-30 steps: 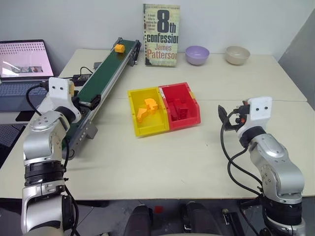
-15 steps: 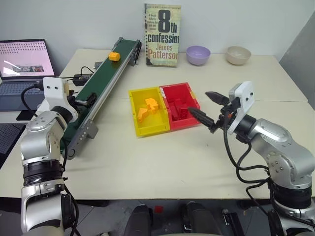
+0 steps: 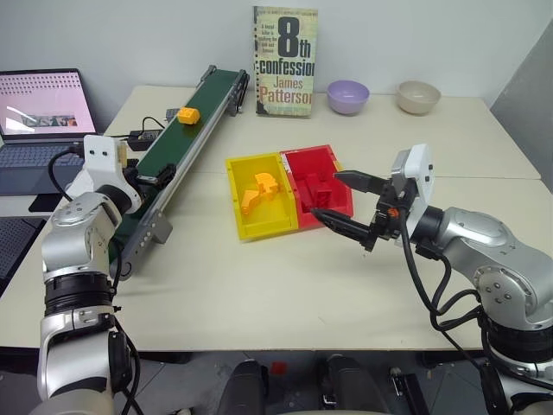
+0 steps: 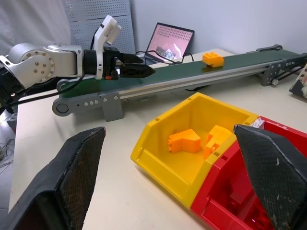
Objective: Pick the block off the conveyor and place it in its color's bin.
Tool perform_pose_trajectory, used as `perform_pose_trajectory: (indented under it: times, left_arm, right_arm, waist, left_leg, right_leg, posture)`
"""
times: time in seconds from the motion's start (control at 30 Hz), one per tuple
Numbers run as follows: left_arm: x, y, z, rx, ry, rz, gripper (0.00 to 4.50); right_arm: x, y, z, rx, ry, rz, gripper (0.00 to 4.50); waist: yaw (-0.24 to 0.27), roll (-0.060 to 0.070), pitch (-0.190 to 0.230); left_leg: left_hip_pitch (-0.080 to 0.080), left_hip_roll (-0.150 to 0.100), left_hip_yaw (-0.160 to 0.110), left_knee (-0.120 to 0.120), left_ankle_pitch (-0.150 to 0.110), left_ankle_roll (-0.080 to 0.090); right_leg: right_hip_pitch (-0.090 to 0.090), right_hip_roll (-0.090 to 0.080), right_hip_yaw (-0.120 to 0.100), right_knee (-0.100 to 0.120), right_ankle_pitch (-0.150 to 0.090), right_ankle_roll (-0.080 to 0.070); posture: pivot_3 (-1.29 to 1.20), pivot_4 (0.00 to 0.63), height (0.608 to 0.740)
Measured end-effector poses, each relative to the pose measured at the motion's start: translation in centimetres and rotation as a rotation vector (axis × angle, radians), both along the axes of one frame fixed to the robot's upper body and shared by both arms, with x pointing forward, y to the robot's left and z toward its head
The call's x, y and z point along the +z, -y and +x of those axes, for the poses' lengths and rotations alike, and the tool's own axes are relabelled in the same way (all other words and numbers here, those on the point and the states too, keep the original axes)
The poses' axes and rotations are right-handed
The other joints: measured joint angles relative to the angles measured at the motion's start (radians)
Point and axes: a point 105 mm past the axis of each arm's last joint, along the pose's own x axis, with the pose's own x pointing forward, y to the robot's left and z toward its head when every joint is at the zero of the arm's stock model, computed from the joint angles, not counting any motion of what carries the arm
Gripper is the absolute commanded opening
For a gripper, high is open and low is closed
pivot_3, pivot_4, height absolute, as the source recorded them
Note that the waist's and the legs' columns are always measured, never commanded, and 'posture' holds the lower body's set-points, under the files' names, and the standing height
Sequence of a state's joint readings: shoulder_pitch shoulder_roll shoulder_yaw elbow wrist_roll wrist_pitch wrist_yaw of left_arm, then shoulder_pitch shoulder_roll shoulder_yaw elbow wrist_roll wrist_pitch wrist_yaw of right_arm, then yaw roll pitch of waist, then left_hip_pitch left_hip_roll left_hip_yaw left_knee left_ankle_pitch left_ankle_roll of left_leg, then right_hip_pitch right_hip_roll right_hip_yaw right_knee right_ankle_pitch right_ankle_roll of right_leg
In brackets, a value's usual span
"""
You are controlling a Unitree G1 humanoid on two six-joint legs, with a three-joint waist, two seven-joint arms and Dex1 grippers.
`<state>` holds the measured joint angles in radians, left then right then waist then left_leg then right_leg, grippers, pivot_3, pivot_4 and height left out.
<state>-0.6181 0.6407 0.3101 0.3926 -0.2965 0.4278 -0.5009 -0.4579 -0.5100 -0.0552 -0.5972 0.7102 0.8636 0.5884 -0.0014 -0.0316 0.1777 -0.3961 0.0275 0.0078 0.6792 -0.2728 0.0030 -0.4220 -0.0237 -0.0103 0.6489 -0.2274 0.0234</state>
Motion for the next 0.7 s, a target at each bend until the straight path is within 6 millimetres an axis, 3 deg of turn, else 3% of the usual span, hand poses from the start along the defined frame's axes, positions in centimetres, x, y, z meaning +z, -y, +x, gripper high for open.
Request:
perform_pose_trajectory:
  times: [0.5,0.7]
  left_arm:
    - [-0.6,-1.3,0.4,0.029,-0.031,0.022,4.44]
    - [0.1,-1.0,0.8,0.017,-0.009,0.032,4.44]
  right_arm:
    - [-0.1,0.0,-0.3,-0.007,-0.003,0.0,4.5]
    - [-0.1,-0.4,-0.8,0.028,-0.035,0.013,4.5]
  waist:
    - [0.0,0.0,0.0]
    - [0.001,0.0,0.0]
  left_leg:
    - [0.0,0.0,0.0,0.0,0.0,0.0]
    - [0.0,0.0,0.0,0.0,0.0,0.0]
  right_leg:
    - [0.0,0.0,0.0,0.0,0.0,0.0]
    - [0.0,0.0,0.0,0.0,0.0,0.0]
  posture:
    - [0.0,0.15,0.74]
    - [0.0,0.15,0.74]
